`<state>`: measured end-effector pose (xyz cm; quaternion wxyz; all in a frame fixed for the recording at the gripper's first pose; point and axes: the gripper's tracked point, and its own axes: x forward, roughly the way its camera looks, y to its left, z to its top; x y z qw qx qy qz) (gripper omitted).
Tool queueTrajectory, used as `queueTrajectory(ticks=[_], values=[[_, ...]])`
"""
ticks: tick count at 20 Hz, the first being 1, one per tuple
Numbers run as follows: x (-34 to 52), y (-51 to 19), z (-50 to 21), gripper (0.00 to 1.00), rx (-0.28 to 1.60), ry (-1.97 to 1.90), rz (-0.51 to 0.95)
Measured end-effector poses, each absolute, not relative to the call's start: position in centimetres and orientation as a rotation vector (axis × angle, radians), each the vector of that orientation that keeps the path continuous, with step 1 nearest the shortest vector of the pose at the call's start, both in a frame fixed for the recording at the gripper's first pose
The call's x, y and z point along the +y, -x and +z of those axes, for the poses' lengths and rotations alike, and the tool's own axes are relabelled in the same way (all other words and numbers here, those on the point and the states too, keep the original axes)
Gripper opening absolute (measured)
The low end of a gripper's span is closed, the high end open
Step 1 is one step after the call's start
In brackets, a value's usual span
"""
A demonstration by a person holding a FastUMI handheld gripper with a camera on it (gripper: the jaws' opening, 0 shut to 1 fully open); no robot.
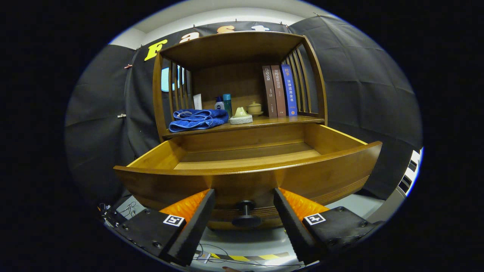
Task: Pull open the drawer, take out the items inside it, and place them on the countertop above the cabinet.
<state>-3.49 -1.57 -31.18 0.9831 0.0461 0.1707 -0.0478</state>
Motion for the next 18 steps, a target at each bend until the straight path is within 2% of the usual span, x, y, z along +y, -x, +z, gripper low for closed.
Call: queueTrajectory(ticks=[6,18], values=[[-1.7,1.2,-30.8,1.0,0.345,-0.093,-0.094],[-2.7,-10.7,-31.3,1.0,0.313,-0.107,-0.093]])
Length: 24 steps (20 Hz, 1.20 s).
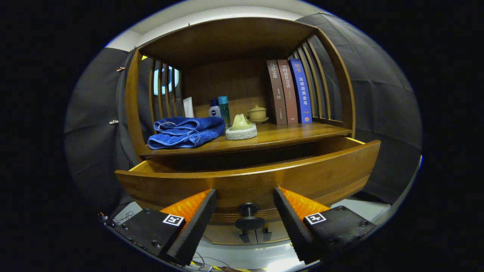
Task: Pull open the drawer, take out the items inside it, and place them on the countertop above the cabinet.
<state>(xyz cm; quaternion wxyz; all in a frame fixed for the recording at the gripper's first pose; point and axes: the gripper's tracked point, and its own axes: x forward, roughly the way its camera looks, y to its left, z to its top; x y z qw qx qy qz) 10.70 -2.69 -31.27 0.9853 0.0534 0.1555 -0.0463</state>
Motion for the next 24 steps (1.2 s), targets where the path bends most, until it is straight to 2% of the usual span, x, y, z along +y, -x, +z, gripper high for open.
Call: queueTrajectory(ticks=[9,19,24], values=[[-3.1,-16.8,-32.1,1.0,0.315,-0.112,-0.095],[-3.1,-16.8,-32.0,0.98,0.316,-0.117,-0.104],[-3.2,-15.7,-29.5,1.0,0.276,-0.108,-0.102]])
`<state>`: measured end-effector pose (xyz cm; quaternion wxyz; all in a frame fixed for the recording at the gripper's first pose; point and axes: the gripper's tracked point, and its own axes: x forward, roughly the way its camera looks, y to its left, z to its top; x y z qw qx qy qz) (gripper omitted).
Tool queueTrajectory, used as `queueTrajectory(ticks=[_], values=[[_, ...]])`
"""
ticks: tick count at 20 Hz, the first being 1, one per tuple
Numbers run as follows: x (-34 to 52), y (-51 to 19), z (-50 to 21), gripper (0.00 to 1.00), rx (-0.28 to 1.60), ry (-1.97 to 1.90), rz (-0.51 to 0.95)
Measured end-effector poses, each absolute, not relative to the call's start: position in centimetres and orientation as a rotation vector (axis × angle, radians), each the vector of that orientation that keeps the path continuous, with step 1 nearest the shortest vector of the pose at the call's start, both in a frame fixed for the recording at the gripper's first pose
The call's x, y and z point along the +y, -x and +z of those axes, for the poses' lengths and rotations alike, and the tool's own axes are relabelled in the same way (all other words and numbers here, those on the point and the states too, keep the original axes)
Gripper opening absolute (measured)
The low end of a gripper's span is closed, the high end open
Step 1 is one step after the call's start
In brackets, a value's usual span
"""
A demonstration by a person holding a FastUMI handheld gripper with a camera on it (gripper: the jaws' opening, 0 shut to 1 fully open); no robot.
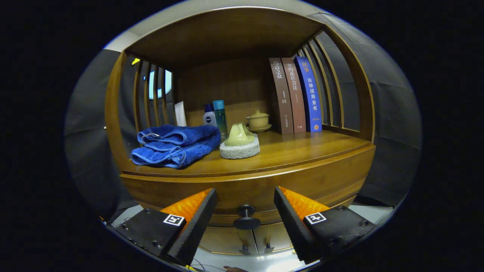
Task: Pull open the drawer, take out the items inside it, and place them on the countertop above the cabinet.
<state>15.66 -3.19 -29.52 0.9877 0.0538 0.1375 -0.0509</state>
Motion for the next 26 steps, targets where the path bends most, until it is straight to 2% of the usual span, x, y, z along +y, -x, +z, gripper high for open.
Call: queueTrajectory(ticks=[5,16,26], values=[[-2.3,-13.9,-23.6,0.99,0.213,-0.096,-0.085],[0.1,-5.7,-4.4,0.99,0.045,-0.026,-0.041],[1.6,-0.4,-0.2,0.99,0.055,0.015,-0.016]])
